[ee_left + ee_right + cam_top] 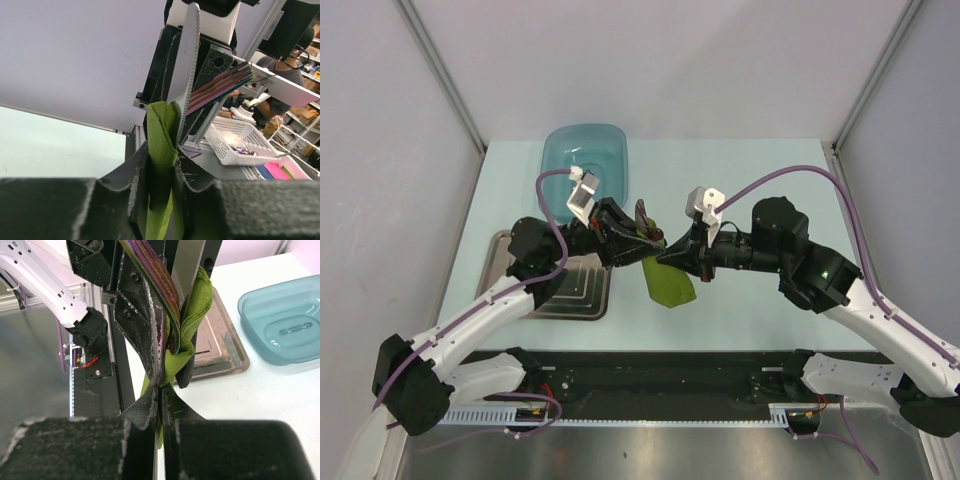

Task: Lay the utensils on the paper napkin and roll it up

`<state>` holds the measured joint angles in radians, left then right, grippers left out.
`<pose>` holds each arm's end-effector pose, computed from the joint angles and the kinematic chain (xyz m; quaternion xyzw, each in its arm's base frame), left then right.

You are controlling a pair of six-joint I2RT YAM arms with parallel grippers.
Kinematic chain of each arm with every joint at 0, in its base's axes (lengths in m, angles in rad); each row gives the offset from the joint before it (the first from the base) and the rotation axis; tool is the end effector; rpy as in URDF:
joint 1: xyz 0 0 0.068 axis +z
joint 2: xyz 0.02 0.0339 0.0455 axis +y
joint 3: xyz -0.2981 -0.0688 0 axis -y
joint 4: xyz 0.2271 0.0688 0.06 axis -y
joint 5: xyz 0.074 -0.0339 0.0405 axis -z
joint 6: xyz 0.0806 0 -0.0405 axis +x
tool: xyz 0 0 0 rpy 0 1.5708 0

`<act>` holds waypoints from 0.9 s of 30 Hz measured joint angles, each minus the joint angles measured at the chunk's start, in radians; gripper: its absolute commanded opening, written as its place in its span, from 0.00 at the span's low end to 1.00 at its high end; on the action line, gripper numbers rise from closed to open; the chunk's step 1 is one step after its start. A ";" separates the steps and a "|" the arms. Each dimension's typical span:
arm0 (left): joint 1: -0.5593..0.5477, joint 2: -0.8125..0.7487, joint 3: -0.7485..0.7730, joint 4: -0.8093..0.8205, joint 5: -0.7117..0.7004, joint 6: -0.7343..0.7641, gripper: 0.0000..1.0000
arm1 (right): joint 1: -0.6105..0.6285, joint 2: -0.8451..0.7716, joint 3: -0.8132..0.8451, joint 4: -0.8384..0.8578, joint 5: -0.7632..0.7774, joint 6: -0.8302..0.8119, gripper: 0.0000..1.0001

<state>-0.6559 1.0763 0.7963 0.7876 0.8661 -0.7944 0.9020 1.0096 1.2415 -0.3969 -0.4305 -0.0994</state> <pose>0.1398 -0.1851 0.4321 0.3290 0.4840 -0.6781 0.4445 0.1062 0.1886 0.4523 -0.4789 0.5876 0.3967 0.5177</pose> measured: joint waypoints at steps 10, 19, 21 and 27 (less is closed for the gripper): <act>-0.002 0.003 -0.003 0.013 -0.010 -0.028 0.45 | -0.001 0.000 -0.001 0.014 0.008 0.021 0.00; -0.002 0.003 -0.006 0.010 -0.029 -0.039 0.31 | -0.014 0.000 -0.002 0.023 0.011 0.041 0.00; -0.002 0.003 -0.006 0.013 -0.030 -0.045 0.25 | -0.014 0.000 -0.002 0.028 0.011 0.044 0.00; -0.002 0.006 -0.006 0.026 -0.034 -0.054 0.00 | -0.017 0.000 -0.004 0.032 -0.002 0.057 0.00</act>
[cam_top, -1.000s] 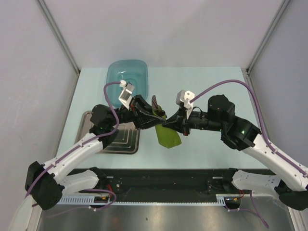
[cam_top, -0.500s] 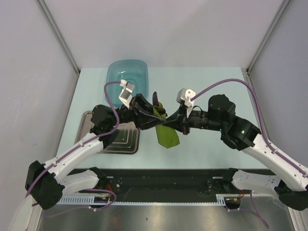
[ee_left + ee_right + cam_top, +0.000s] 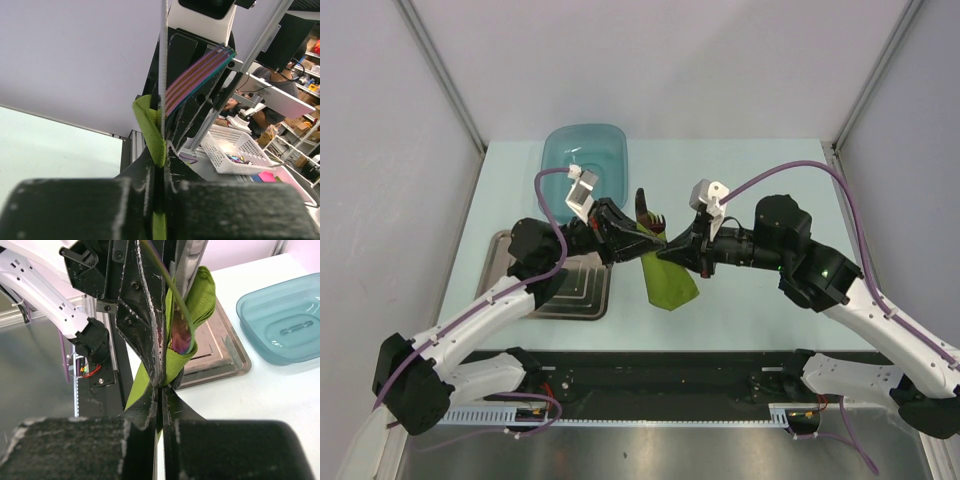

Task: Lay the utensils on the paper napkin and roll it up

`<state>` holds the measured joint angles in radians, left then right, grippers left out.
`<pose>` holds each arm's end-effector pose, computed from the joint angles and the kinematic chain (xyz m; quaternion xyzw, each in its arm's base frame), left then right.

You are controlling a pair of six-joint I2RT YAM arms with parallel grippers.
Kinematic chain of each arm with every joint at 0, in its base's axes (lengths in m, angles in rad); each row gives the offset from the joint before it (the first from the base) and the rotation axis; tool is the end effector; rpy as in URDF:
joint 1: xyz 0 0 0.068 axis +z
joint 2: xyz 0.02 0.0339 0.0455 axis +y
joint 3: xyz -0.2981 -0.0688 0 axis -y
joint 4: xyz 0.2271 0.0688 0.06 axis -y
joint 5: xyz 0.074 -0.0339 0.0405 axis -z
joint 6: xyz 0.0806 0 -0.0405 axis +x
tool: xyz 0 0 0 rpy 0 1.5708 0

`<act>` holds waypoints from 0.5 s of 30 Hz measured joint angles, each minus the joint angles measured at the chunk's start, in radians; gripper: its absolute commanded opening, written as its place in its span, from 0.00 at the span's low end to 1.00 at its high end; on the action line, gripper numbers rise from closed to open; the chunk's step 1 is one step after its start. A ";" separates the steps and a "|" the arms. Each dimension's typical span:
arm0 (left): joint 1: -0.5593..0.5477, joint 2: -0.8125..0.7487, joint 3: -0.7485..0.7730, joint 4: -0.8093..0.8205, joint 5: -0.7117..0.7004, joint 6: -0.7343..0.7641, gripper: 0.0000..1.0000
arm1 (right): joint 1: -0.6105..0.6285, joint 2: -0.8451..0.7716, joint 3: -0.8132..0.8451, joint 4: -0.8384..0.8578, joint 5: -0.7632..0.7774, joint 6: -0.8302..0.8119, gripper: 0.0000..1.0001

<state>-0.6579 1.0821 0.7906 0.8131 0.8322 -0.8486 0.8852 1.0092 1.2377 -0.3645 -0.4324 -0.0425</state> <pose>0.1424 -0.1854 0.4328 0.3046 0.4894 -0.6892 0.4390 0.1098 0.1876 0.4557 -0.4554 0.5951 0.4101 0.5198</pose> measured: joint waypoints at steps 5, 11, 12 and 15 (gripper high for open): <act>0.003 0.000 0.000 0.004 -0.002 -0.002 0.00 | -0.004 0.000 -0.002 0.006 -0.002 0.011 0.00; 0.041 0.026 0.001 0.010 0.010 -0.051 0.00 | -0.015 0.002 -0.005 0.009 -0.011 0.024 0.66; 0.055 0.037 0.001 0.008 0.013 -0.061 0.00 | -0.021 0.002 -0.005 0.011 -0.011 0.028 0.69; 0.083 0.054 0.000 -0.002 0.025 -0.072 0.00 | -0.045 0.001 -0.005 0.013 -0.015 0.034 0.74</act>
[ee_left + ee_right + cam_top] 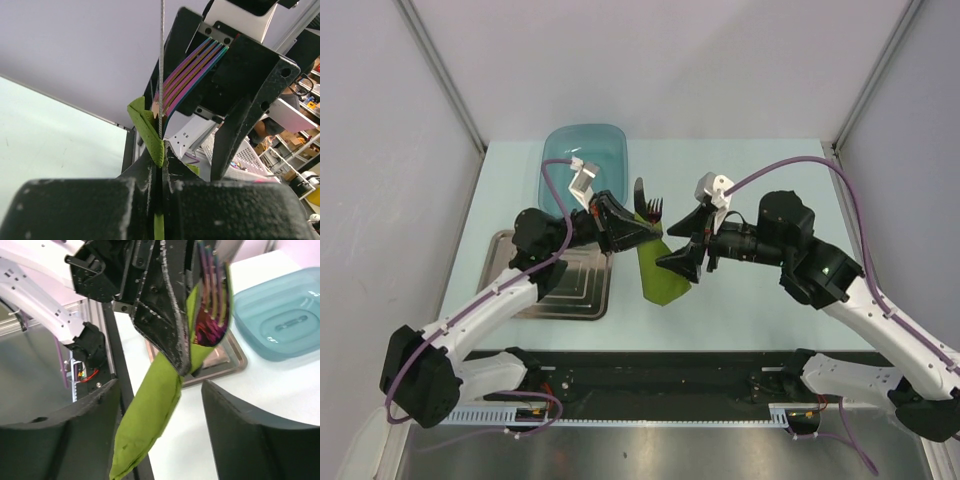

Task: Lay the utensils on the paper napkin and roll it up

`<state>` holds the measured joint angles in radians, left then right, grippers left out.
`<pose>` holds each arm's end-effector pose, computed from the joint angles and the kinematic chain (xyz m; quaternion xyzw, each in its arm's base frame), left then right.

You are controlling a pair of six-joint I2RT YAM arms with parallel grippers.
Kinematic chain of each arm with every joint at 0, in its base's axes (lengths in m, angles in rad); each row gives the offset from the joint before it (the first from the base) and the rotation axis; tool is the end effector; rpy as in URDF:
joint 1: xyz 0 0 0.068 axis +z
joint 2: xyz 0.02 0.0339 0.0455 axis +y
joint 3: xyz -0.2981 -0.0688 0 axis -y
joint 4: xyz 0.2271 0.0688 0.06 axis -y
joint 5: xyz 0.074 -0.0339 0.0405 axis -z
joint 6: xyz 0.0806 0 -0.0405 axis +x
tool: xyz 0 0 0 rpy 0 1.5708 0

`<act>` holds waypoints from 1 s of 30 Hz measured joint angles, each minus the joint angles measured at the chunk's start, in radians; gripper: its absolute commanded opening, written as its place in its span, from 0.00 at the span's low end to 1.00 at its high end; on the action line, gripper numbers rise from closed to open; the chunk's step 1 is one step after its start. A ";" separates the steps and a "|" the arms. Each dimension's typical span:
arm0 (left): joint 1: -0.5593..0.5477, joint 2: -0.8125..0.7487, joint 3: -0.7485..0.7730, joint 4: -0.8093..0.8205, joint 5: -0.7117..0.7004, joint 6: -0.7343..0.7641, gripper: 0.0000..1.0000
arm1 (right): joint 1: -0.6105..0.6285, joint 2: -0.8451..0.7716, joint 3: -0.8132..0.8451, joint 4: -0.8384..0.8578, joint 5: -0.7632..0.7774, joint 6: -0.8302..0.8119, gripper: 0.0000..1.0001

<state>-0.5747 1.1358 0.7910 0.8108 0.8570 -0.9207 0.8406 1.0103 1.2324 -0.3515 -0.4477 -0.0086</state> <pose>0.1697 -0.1825 0.4205 0.2663 0.5311 -0.6864 0.4195 0.1176 0.1837 0.4556 -0.4353 0.6072 0.4126 0.5212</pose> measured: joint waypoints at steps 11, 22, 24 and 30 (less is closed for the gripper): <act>0.045 0.003 0.000 -0.011 0.023 -0.006 0.00 | -0.071 -0.031 -0.010 -0.131 -0.063 0.001 0.56; 0.050 0.003 0.000 -0.010 0.023 -0.013 0.00 | -0.092 -0.033 -0.013 -0.226 -0.184 -0.011 0.40; 0.050 0.003 0.000 -0.010 0.023 -0.014 0.00 | -0.095 -0.030 -0.013 -0.237 -0.200 -0.016 0.33; 0.050 0.003 0.000 -0.008 0.030 -0.024 0.00 | -0.108 -0.009 -0.013 -0.274 -0.225 -0.050 0.00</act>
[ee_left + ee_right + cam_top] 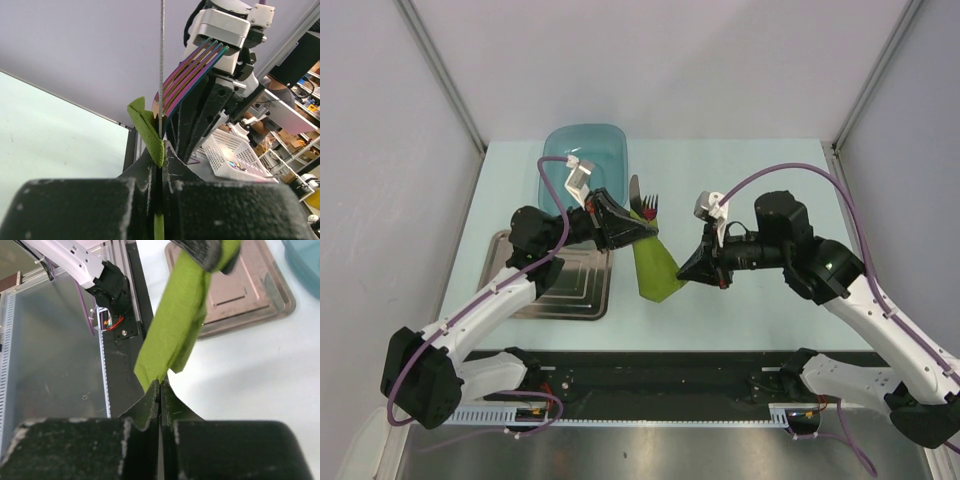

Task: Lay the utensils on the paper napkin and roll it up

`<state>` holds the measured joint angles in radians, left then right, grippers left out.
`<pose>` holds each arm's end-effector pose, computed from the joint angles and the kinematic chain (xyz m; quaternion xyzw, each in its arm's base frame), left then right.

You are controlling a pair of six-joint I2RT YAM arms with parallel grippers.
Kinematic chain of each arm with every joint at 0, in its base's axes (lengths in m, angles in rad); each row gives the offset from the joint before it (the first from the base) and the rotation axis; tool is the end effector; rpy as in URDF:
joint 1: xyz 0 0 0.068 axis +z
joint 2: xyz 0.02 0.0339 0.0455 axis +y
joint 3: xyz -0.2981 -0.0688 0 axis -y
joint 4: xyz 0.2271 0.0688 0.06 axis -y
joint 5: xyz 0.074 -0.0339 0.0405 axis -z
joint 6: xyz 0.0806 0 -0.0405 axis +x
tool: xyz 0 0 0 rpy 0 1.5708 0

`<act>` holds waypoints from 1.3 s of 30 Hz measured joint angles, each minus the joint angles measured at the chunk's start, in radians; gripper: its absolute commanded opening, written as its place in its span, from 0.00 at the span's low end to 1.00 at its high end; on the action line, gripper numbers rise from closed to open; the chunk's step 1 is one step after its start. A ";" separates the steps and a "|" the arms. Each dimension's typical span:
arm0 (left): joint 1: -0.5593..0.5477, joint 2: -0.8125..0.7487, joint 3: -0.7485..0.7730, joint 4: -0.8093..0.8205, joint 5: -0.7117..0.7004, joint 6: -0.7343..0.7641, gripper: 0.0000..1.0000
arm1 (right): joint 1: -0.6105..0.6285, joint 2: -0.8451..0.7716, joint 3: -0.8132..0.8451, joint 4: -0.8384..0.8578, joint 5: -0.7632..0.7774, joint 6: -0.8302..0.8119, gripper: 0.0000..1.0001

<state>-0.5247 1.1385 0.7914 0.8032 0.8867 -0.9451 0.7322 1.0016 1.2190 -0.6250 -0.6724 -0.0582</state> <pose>0.1775 -0.1749 0.4184 0.2563 0.5432 -0.6824 0.4166 0.1107 0.1670 0.4178 -0.4710 0.6582 0.4316 0.3983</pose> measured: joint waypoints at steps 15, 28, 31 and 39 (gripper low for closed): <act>-0.014 0.000 0.011 0.019 0.008 -0.058 0.00 | -0.067 0.075 -0.038 0.092 -0.032 -0.184 0.00; -0.048 0.012 0.024 0.018 0.008 -0.081 0.00 | 0.010 0.119 -0.148 0.386 -0.058 -0.127 0.00; -0.048 0.013 0.024 0.017 0.009 -0.083 0.00 | 0.026 0.121 -0.167 0.437 -0.047 -0.101 0.00; -0.019 0.013 0.024 -0.014 -0.048 -0.067 0.00 | -0.053 0.129 -0.175 0.455 -0.010 0.014 0.42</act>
<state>-0.5434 1.1519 0.8158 0.7895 0.8387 -1.0119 0.6792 1.1301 1.0443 -0.1703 -0.6827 -0.0441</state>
